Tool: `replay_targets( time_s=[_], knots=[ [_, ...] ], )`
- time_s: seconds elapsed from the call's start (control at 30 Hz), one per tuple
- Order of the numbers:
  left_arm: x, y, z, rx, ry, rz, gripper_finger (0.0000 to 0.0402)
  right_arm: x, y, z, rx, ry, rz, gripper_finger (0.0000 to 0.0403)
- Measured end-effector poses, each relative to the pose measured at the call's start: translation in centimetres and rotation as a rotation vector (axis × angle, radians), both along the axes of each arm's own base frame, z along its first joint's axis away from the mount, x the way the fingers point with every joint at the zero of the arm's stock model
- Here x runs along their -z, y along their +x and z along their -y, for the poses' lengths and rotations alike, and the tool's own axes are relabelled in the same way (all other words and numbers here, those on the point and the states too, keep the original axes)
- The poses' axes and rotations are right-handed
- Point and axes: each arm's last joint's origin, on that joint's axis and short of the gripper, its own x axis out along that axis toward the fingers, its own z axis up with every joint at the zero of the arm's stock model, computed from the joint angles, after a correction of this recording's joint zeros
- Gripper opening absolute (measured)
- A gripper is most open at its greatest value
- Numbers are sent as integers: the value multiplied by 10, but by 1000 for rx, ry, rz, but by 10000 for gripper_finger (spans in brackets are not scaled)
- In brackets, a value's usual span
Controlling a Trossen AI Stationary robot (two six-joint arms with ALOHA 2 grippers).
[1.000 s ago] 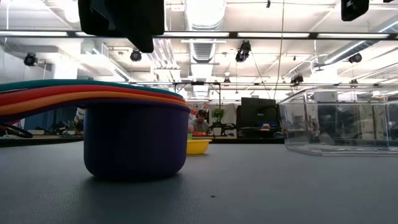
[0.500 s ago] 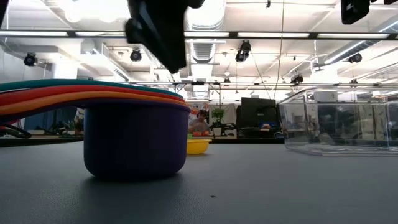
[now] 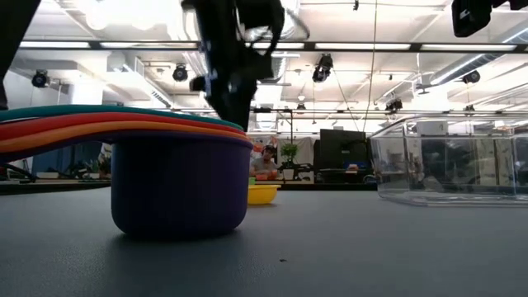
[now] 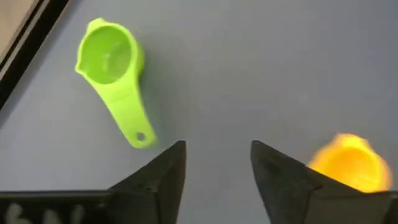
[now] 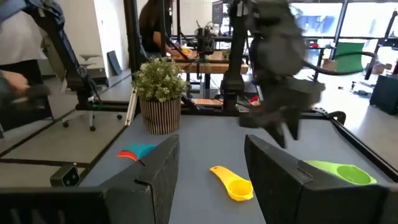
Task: Nest measuring cups in basket
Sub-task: Stack the green measuring cup on top of the light blue measuring cup
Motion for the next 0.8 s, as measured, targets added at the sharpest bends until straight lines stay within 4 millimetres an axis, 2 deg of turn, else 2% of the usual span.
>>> replay_targets(
  time_s=[0.17, 0.33, 0.5, 0.8],
  knots=[
    [25, -11, -43, -52, -34, 34, 229, 2, 0, 0, 2, 12, -19, 171],
    [51, -20, -64, -73, -57, 91, 270, 3, 0, 0, 2, 16, -31, 171],
    [63, -32, -84, -135, -52, 85, 283, 3, 0, 0, 3, 17, -30, 171],
    [71, -38, -108, -189, -25, 97, 284, 2, 0, 0, 5, 11, -21, 171]
  ],
)
